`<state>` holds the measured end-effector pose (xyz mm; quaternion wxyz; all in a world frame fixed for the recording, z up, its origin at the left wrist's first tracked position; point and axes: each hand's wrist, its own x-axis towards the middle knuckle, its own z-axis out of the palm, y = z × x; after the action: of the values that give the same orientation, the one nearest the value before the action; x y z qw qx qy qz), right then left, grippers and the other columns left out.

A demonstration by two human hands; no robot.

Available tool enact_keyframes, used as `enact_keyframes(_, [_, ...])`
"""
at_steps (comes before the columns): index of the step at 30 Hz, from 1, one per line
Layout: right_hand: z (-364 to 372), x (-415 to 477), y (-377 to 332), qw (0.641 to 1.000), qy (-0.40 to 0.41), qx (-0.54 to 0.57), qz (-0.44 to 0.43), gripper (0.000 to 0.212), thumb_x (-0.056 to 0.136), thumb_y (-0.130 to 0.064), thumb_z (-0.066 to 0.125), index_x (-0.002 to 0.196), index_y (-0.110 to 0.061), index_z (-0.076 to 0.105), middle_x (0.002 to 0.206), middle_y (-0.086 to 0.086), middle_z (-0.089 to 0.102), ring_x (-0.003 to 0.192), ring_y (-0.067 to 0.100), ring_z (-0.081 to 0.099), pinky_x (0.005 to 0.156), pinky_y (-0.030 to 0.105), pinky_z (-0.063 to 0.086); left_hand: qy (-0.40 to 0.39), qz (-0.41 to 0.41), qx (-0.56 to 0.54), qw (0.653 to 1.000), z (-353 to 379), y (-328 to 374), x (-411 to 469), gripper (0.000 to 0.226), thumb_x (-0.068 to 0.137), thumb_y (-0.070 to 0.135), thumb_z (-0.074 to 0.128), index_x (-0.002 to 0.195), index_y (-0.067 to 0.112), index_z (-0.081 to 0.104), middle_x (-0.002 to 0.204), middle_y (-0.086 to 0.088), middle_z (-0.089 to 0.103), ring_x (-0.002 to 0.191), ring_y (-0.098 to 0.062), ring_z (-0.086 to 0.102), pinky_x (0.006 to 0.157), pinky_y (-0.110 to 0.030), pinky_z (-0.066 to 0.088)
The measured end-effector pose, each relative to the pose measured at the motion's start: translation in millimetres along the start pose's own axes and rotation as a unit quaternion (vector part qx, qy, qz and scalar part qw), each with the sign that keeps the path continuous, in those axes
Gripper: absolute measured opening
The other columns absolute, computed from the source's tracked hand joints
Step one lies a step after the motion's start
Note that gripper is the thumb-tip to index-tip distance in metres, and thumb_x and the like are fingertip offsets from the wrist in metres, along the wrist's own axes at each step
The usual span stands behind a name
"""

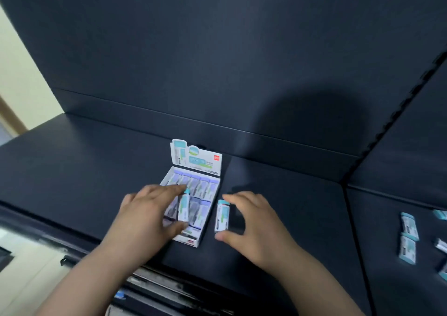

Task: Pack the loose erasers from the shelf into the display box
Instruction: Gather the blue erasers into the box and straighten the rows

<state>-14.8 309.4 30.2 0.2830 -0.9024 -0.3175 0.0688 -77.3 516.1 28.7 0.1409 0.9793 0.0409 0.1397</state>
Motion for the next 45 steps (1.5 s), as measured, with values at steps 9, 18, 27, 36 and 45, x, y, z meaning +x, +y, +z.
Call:
enact_keyframes(9, [54, 96, -44, 0.993, -0.032, -0.099, 0.053, 0.068, 0.078, -0.05, 0.062, 0.136, -0.028, 0.036, 0.14, -0.005, 0.041, 0.129, 0.019, 0.032, 0.106, 0.034, 0.024, -0.144, 0.068, -0.001, 0.987, -6, -73, 58, 0.065, 0.078, 0.048, 0.064, 0.136, 0.042, 0.036, 0.139, 0.024, 0.04, 0.128, -0.004, 0.029, 0.093, -0.027, 0.022])
enact_keyframes(18, [56, 89, -58, 0.991, 0.019, -0.1, 0.09, 0.069, 0.077, -0.062, 0.055, 0.137, -0.034, 0.034, 0.141, -0.014, 0.038, 0.129, 0.009, 0.027, 0.104, 0.029, 0.021, -0.147, 0.147, -0.006, 0.978, -7, -86, 70, 0.066, 0.076, 0.06, 0.058, 0.135, 0.04, 0.037, 0.14, 0.021, 0.036, 0.129, -0.005, 0.027, 0.099, -0.028, 0.022])
enact_keyframes(27, [21, -18, -20, 0.934, 0.264, -0.059, 0.235, 0.071, 0.074, -0.072, 0.033, 0.123, -0.026, 0.054, 0.13, -0.008, 0.048, 0.123, 0.014, 0.04, 0.105, 0.038, 0.033, -0.104, 0.303, -0.025, 0.947, -2, 6, 54, 0.053, 0.077, 0.051, 0.058, 0.125, 0.03, 0.054, 0.124, 0.008, 0.057, 0.115, -0.018, 0.053, 0.091, -0.037, 0.041])
enact_keyframes(36, [-24, -135, 57, 0.871, 0.297, -0.085, 0.382, 0.055, 0.078, -0.048, 0.062, 0.126, -0.023, 0.053, 0.134, 0.0, 0.043, 0.127, 0.023, 0.037, 0.107, 0.042, 0.033, -0.106, 0.413, -0.016, 0.905, 39, 141, 37, 0.061, 0.091, 0.051, 0.039, 0.145, 0.033, 0.016, 0.146, 0.009, 0.031, 0.133, -0.014, 0.026, 0.106, -0.035, 0.02])
enact_keyframes(45, [-107, -218, 186, 0.869, 0.249, -0.074, 0.421, 0.05, 0.078, -0.036, 0.069, 0.123, -0.018, 0.056, 0.125, 0.005, 0.052, 0.121, 0.025, 0.045, 0.104, 0.035, 0.037, -0.21, 0.349, -0.02, 0.913, 112, 284, 37, 0.058, 0.091, 0.044, 0.046, 0.143, 0.028, 0.026, 0.143, 0.007, 0.034, 0.129, -0.015, 0.032, 0.104, -0.032, 0.027])
